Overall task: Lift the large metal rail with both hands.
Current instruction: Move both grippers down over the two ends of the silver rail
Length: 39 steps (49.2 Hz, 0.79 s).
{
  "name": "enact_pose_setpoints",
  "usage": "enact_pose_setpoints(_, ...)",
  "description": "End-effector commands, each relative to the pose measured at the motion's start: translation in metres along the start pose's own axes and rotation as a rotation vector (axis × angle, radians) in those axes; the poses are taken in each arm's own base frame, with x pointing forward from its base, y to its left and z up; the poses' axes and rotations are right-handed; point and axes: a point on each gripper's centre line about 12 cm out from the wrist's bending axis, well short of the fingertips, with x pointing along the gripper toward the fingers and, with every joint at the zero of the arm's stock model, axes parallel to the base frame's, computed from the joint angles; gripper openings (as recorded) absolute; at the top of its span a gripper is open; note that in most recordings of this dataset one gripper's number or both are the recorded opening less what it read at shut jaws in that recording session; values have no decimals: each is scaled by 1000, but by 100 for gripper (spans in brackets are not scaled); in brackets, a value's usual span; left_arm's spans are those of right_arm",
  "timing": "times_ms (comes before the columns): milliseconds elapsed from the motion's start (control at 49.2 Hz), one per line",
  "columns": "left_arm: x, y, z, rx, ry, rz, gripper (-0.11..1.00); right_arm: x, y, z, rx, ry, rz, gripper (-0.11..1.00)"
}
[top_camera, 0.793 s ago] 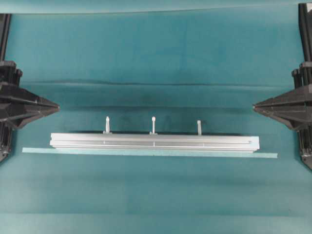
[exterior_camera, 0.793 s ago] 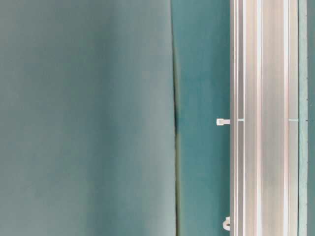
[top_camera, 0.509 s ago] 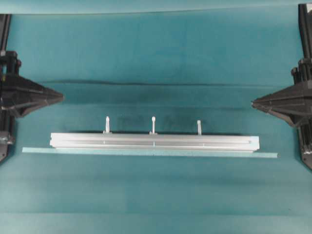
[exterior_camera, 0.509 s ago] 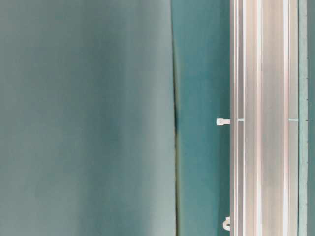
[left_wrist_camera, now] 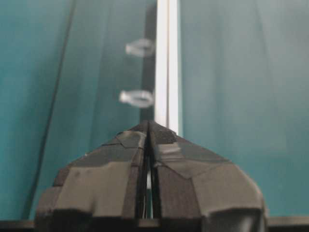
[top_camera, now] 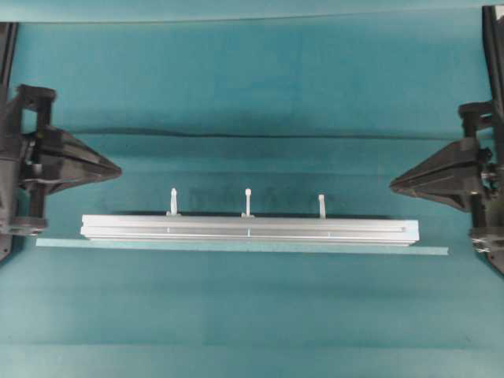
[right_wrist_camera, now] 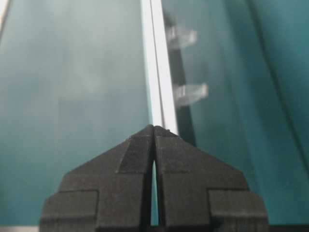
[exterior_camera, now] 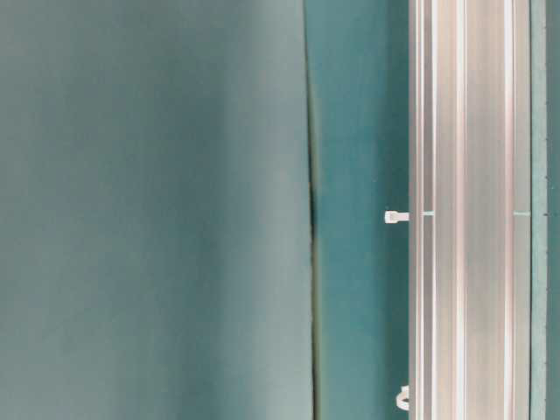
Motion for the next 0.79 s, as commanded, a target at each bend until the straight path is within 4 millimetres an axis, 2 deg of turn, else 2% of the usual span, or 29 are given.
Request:
enact_pose_setpoints(0,4,0,14,2,44,0,-1,7,1,8,34,80,-12,0)
enact_pose_setpoints(427,28,-5,3,14,385,-19,-1,50,0,-1,52,523,-76,0)
enact_pose_setpoints(773,39,-8,1,29,487,-26,-1,69,-2,3,30,675,-113,0)
